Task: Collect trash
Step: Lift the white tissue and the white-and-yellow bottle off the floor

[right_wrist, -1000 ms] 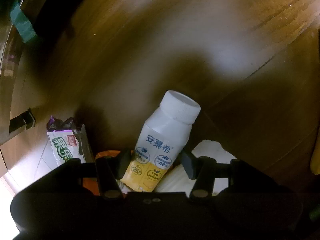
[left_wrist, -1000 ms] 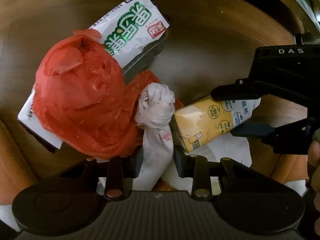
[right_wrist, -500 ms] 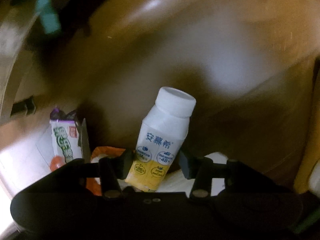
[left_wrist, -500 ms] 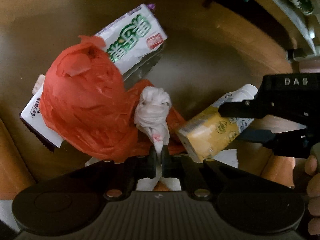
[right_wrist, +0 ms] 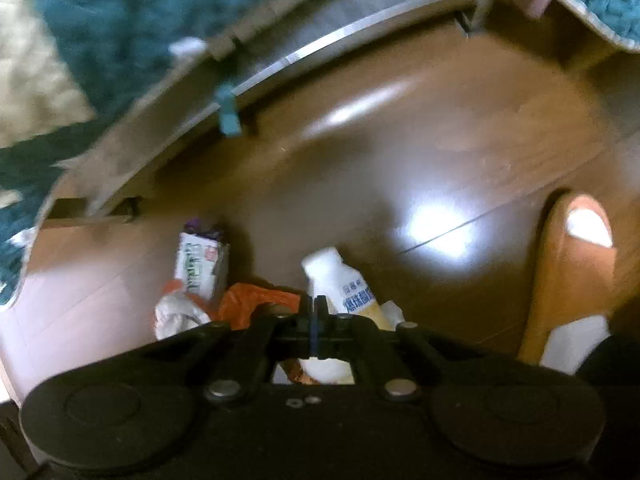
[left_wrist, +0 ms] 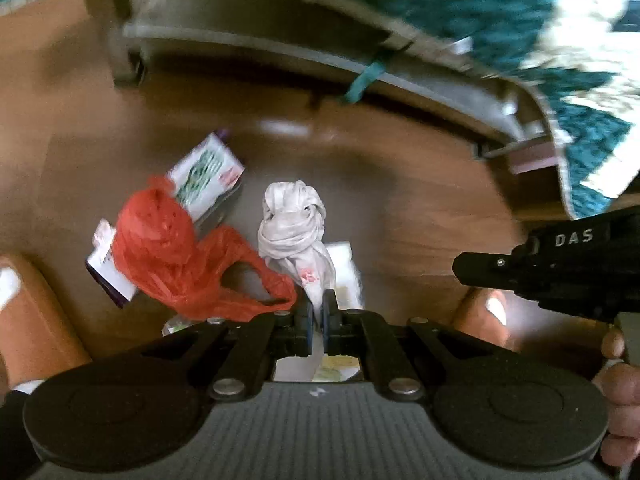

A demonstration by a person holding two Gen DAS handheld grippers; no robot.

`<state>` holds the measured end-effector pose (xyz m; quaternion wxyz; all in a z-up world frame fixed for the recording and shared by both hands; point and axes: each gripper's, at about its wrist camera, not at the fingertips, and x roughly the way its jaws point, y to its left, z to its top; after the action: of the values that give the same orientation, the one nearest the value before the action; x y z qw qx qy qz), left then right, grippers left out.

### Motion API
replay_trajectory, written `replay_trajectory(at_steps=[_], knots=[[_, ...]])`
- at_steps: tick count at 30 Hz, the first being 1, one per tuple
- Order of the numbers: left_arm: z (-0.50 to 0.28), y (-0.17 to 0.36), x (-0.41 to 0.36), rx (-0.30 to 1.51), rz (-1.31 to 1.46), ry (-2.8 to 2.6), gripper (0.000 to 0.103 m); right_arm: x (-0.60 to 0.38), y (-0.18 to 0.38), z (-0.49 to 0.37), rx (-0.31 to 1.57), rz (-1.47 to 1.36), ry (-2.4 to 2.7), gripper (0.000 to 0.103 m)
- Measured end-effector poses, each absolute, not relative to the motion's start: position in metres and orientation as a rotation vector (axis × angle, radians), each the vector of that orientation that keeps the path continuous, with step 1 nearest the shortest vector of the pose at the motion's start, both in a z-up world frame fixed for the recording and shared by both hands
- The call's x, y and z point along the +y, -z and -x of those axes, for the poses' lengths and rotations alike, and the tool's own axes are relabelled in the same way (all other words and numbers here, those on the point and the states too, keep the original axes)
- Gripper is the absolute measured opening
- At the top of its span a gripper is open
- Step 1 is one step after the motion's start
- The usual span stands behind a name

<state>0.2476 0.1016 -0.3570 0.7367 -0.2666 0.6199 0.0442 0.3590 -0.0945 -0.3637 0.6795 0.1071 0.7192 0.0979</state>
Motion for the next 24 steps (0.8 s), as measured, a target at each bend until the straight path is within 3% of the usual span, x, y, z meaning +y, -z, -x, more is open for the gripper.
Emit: replay_trajectory(at_steps=[4,7,13,15,24], knots=[[-0.241,0.326,0.092,1.341,0.533,-0.104,0.004,-0.107,0.337,-0.356,1.567,-0.281,-0.276,0.0],[-0.235,0.305,0.09,1.315,0.471,-0.072,0.004,-0.119,0.341,-0.353,1.583,-0.324,-0.337,0.016],[-0.238,0.284,0.105,1.263,0.458,-0.07,0.004,-0.101,0.375,-0.343,1.643,-0.161,-0.462,0.025],[-0.244,0.288,0.107,1.25,0.472,-0.073,0.004,-0.081,0.387,-0.339,1.625,-0.037,-0.527,0.043],[-0.267,0.307,0.11,1.272,0.542,-0.057,0.004,-0.034,0.469,-0.309,1.566,0.455,-0.74,0.047]])
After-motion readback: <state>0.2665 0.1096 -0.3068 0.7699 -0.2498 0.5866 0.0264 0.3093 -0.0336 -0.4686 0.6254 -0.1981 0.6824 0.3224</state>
